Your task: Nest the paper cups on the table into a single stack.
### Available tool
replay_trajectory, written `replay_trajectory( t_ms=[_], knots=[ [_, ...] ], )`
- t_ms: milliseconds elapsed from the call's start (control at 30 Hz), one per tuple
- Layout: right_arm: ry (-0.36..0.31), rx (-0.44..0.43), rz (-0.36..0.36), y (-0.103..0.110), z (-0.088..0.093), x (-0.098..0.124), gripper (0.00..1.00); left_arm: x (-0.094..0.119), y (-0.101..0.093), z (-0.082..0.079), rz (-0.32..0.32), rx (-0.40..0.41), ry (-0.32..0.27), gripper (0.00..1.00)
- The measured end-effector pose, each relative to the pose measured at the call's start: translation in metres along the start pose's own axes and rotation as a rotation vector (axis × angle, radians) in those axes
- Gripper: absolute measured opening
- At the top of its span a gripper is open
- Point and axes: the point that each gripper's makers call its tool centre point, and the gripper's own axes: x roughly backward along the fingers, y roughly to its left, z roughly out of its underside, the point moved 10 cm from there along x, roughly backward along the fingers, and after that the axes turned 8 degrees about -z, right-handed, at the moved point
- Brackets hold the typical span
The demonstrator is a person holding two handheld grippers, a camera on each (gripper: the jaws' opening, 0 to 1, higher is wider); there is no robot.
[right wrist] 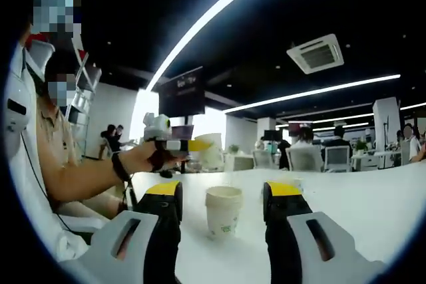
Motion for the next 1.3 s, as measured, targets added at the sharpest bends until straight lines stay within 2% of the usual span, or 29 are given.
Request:
replay_trajectory(
  t_ms=[167, 433, 533, 700, 800, 1167, 1300],
  knots=[
    [-0.002, 0.002, 0.006, -0.003, -0.001, 0.004, 0.51, -0.004, -0.023, 0.006, 0.05, -0.011, 0.018, 0.44],
    [0.0, 0.001, 0.003, -0.003, 0.001, 0.004, 0.51, -0.014, -0.041, 0.013, 0.107, 0.015, 0.024, 0.44],
    [0.002, 0.001, 0.005, -0.002, 0.001, 0.005, 0.51, -0.02, -0.047, 0.018, 0.115, -0.007, 0.043, 0.44],
    [-0.004, 0.009, 0.005, 0.0, -0.002, 0.006, 0.51, -0.028, -0.052, 0.029, 0.116, -0.042, 0.077, 0.45],
    [-0.007, 0.014, 0.004, 0.001, -0.004, 0.006, 0.5, -0.031, -0.054, 0.035, 0.111, -0.09, 0.092, 0.45],
    [0.003, 0.005, 0.007, -0.001, 0.001, 0.004, 0.5, -0.036, -0.056, 0.041, 0.116, -0.106, 0.114, 0.45],
    [0.004, 0.006, 0.012, -0.001, 0.001, 0.005, 0.5, -0.038, -0.053, 0.053, 0.1, -0.111, 0.178, 0.47]
  ],
)
